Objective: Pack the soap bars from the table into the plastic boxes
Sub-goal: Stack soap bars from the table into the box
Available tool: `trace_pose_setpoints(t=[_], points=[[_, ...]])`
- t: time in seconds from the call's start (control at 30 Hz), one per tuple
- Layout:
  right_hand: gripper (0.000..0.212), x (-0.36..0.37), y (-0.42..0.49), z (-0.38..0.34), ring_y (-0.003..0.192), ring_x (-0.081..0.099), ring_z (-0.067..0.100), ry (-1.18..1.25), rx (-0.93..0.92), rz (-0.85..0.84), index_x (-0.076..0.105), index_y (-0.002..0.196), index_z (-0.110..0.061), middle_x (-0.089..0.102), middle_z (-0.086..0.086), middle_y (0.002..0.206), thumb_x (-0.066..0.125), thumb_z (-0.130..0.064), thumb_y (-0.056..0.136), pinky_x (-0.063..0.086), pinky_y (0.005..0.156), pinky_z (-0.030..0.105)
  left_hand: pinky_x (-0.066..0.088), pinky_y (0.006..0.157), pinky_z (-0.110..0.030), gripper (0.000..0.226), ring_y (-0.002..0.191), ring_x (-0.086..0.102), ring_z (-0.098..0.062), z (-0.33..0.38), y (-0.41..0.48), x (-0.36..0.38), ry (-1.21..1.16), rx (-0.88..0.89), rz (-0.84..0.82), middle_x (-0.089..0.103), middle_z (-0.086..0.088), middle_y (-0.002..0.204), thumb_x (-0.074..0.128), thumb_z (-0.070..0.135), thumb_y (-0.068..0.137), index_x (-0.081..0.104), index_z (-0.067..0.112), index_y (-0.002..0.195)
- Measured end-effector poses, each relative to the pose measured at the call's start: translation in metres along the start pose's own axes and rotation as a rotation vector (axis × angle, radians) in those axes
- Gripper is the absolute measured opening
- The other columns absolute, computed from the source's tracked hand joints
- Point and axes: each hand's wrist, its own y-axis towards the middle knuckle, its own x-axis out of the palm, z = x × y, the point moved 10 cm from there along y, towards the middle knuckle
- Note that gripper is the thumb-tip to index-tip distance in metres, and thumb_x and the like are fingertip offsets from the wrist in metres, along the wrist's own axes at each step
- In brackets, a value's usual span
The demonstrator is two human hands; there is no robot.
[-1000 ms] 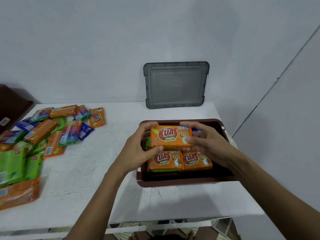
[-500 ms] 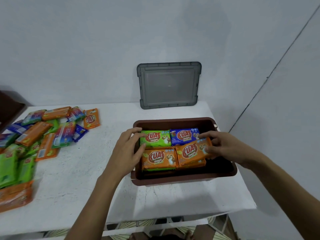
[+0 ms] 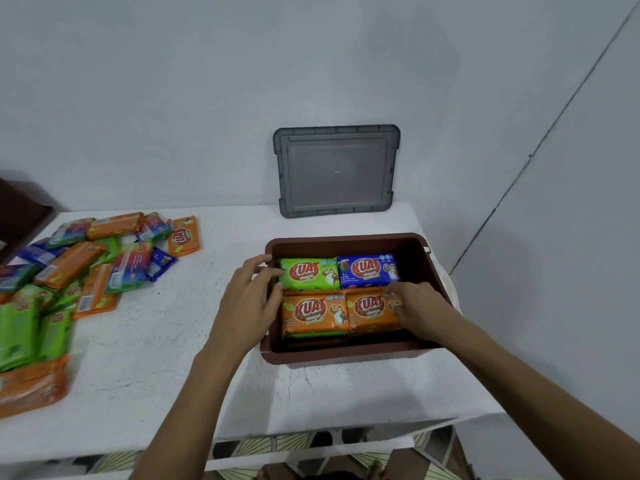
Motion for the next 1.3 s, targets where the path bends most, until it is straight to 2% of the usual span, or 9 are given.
trace_pose_setpoints(t=[0.2,0.43,0.53,0.63,0.7,0.8,1.0,1.17,1.3], points=[[0.049,0.003,-0.004,-0.003,0.127,0.052,0.026,0.01,-0.013,-0.006,0.039,0.143,-0.019,0.047,0.007,0.144,0.052,-0.03,0.098,0.045,0.106,0.039,0.05,0.094,-0.037,0.027,0.118,0.055,-0.018,0.0,-0.001,0.0,-0.015,-0.014,-0.01,0.043,-0.001,0.146,0.054,0.025,0.095,0.064,0.015,0.119],[0.046,-0.006,-0.006,-0.007,0.124,0.054,0.023,0.026,-0.037,-0.023,0.043,0.141,-0.02,0.049,0.005,0.143,0.054,-0.03,0.097,0.049,0.102,0.038,0.049,0.094,-0.034,0.027,0.118,0.054,-0.017,0.001,-0.001,0.0,-0.027,-0.007,-0.015,0.043,-0.001,0.146,0.054,0.023,0.095,0.065,0.016,0.119],[0.044,-0.014,-0.005,-0.014,0.116,0.06,0.022,-0.042,-0.027,0.022,0.045,0.139,-0.023,0.054,0.004,0.138,0.052,-0.036,0.098,0.052,0.098,0.039,0.047,0.097,-0.036,0.027,0.123,0.051,-0.017,-0.001,-0.001,0.001,-0.045,0.011,-0.02,0.042,0.0,0.147,0.054,0.025,0.095,0.064,0.017,0.119],[0.045,-0.031,-0.009,-0.037,0.107,0.064,0.018,-0.127,-0.061,0.142,0.043,0.14,-0.024,0.058,0.003,0.134,0.049,-0.039,0.098,0.056,0.088,0.033,0.04,0.102,-0.035,0.033,0.13,0.044,-0.015,-0.007,-0.003,0.002,-0.049,0.041,-0.034,0.042,0.003,0.148,0.049,0.037,0.095,0.063,0.021,0.12],[0.043,-0.039,-0.01,-0.061,0.096,0.065,0.014,-0.09,-0.131,0.193,0.046,0.139,-0.024,0.062,0.001,0.128,0.051,-0.038,0.098,0.056,0.08,0.029,0.036,0.103,-0.03,0.043,0.131,0.041,-0.013,-0.011,-0.007,0.003,-0.051,0.064,-0.049,0.042,0.006,0.147,0.041,0.047,0.093,0.059,0.025,0.124],[0.04,-0.04,-0.006,-0.097,0.082,0.063,0.009,-0.023,-0.226,0.187,0.051,0.136,-0.024,0.065,0.0,0.121,0.051,-0.037,0.098,0.056,0.077,0.028,0.029,0.102,-0.023,0.046,0.133,0.038,-0.009,-0.026,-0.014,0.0,-0.076,0.034,-0.076,0.041,0.01,0.147,0.038,0.053,0.094,0.051,0.031,0.132],[0.035,-0.036,0.011,-0.169,0.105,0.062,0.015,0.049,-0.372,0.256,0.058,0.129,-0.024,0.066,-0.002,0.122,0.055,-0.033,0.095,0.048,0.088,0.03,0.033,0.099,-0.019,0.034,0.125,0.045,-0.006,-0.086,-0.037,-0.033,-0.022,-0.025,-0.103,0.049,0.011,0.138,0.047,0.042,0.096,0.055,0.031,0.128],[0.032,-0.015,0.028,-0.242,0.106,0.058,0.022,0.036,-0.486,0.273,0.058,0.126,-0.022,0.066,0.004,0.117,0.051,-0.033,0.096,0.049,0.091,0.037,0.038,0.102,-0.029,0.033,0.127,0.045,-0.012,-0.157,-0.056,-0.076,0.078,-0.151,-0.068,0.05,0.007,0.139,0.05,0.039,0.096,0.055,0.03,0.127],[0.036,0.006,0.04,-0.308,0.111,0.053,0.025,-0.02,-0.529,0.263,0.054,0.131,-0.022,0.062,0.006,0.121,0.045,-0.035,0.098,0.047,0.09,0.038,0.045,0.093,-0.036,0.029,0.115,0.054,-0.023,-0.21,-0.066,-0.12,0.157,-0.234,0.056,0.059,-0.002,0.127,0.06,0.03,0.092,0.063,0.021,0.119]])
